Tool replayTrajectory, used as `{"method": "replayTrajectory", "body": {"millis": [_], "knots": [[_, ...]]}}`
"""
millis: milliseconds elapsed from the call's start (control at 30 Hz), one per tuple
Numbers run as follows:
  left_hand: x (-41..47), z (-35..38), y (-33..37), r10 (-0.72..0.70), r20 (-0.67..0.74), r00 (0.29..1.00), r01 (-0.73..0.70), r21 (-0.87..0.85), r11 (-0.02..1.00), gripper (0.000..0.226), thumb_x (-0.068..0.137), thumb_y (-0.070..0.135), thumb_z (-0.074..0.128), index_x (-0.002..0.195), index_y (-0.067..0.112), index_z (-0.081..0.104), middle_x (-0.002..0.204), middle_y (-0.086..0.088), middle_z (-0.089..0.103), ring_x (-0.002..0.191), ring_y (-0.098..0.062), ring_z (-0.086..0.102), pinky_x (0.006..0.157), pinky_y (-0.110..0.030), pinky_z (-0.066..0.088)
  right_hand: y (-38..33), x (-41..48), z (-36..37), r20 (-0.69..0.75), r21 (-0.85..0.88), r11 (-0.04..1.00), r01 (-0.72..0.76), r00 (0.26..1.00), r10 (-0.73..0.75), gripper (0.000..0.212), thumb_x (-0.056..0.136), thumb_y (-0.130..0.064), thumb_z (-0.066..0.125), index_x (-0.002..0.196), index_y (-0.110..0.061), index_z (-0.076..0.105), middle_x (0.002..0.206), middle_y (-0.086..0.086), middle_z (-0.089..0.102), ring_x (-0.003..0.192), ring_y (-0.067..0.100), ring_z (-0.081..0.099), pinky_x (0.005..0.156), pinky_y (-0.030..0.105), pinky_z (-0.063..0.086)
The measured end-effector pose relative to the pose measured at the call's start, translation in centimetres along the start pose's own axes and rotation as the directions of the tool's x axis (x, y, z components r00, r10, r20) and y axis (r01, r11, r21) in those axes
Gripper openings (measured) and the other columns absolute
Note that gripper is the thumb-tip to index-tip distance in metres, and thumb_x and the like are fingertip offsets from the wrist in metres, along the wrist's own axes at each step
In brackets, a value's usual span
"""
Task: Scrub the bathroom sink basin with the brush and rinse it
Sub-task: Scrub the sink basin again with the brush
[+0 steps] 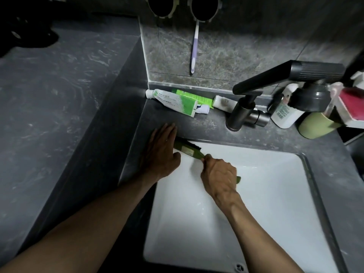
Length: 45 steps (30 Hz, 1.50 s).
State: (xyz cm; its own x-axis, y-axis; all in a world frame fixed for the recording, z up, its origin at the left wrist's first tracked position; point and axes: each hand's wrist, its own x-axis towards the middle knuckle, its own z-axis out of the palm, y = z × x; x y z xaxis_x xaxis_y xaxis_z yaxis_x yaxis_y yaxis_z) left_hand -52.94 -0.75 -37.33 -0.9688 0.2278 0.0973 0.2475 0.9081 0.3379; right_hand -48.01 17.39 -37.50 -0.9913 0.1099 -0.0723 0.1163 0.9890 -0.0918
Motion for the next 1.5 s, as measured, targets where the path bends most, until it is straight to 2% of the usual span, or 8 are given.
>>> {"method": "replayTrajectory", "body": {"millis": [167,367,500,633,833,1000,1133,1500], "knots": [[0.1,0.0,0.1,-0.015,-0.008,1.0,0.016,0.02,1.0,0.09,0.08,0.03,0.05,0.162,0.014,0.018,0.17,-0.002,0.014,0.157,-0.016,0.006,0.128,-0.037,0.0,4.7,-3.7,1.0,0.035,0.048,0.975,-0.217,0.976,0.215,0.034,0.104,-0.036,0.024,0.106,-0.022,0.055,0.074,-0.003,0.059,0.066,0.026,0.058,0.061,0.031,0.04],[0.2,0.4,0.1,-0.019,0.009,1.0,0.018,0.034,0.999,0.091,0.082,0.028,0.057,0.162,0.014,0.018,0.17,-0.002,0.015,0.157,-0.017,0.005,0.129,-0.04,0.002,-0.9,1.1,0.3,-0.024,-0.067,0.991,0.115,0.993,-0.117,0.022,0.101,-0.024,0.034,0.109,-0.021,0.054,0.089,0.002,0.068,0.078,0.03,0.066,0.063,0.032,0.035],[0.3,0.2,0.1,-0.013,0.004,1.0,0.012,0.018,1.0,0.093,0.075,0.032,0.047,0.162,0.013,0.02,0.17,-0.002,0.015,0.157,-0.017,0.006,0.128,-0.039,0.003,4.3,-1.4,1.2,0.07,-0.071,0.986,-0.149,0.986,0.154,0.028,0.102,-0.03,0.032,0.112,-0.023,0.057,0.095,0.003,0.069,0.089,0.03,0.067,0.069,0.031,0.042],[0.4,0.3,0.0,0.001,-0.016,1.0,-0.001,0.032,1.0,0.093,0.072,0.033,0.045,0.16,0.01,0.025,0.168,-0.005,0.02,0.156,-0.02,0.01,0.128,-0.04,0.004,9.8,-4.5,4.5,0.402,0.093,0.888,-0.451,0.833,0.38,0.033,0.098,-0.04,0.037,0.097,-0.02,0.062,0.097,0.005,0.068,0.088,0.029,0.064,0.075,0.032,0.048],[0.4,0.5,0.1,-0.009,-0.012,1.0,0.009,0.04,0.999,0.093,0.073,0.032,0.046,0.161,0.012,0.024,0.169,-0.004,0.018,0.157,-0.019,0.009,0.128,-0.041,0.005,8.9,-3.5,3.9,0.794,0.363,0.573,-0.735,0.566,0.224,0.037,0.1,-0.038,0.041,0.07,-0.016,0.046,0.052,0.0,0.043,0.04,0.014,0.034,0.044,0.02,0.027],[0.3,0.4,0.1,-0.009,-0.002,1.0,0.009,0.048,0.999,0.092,0.075,0.035,0.045,0.161,0.012,0.022,0.169,-0.005,0.018,0.157,-0.018,0.008,0.128,-0.041,0.004,4.7,-1.3,4.1,0.328,0.114,0.976,-0.184,0.935,0.137,0.031,0.1,-0.039,0.038,0.106,-0.021,0.063,0.098,0.003,0.069,0.091,0.028,0.066,0.073,0.032,0.046],[0.6,0.8,-0.1,0.002,-0.031,1.0,-0.001,0.047,0.999,0.087,0.077,0.033,0.047,0.159,0.01,0.027,0.167,-0.006,0.023,0.156,-0.021,0.013,0.128,-0.043,0.008,0.2,0.5,3.1,-0.004,-0.001,0.995,0.104,0.995,-0.104,0.031,0.104,-0.034,0.027,0.111,-0.02,0.054,0.088,0.006,0.068,0.078,0.031,0.065,0.065,0.034,0.036],[0.4,0.6,0.0,0.009,-0.037,0.999,-0.007,0.075,0.997,0.09,0.076,0.034,0.048,0.16,0.01,0.025,0.168,-0.006,0.022,0.156,-0.021,0.013,0.128,-0.041,0.007,9.1,-1.4,5.4,0.204,-0.1,0.975,-0.198,0.955,0.215,0.032,0.101,-0.033,0.032,0.107,-0.024,0.062,0.095,-0.001,0.068,0.086,0.024,0.066,0.067,0.029,0.041]]}}
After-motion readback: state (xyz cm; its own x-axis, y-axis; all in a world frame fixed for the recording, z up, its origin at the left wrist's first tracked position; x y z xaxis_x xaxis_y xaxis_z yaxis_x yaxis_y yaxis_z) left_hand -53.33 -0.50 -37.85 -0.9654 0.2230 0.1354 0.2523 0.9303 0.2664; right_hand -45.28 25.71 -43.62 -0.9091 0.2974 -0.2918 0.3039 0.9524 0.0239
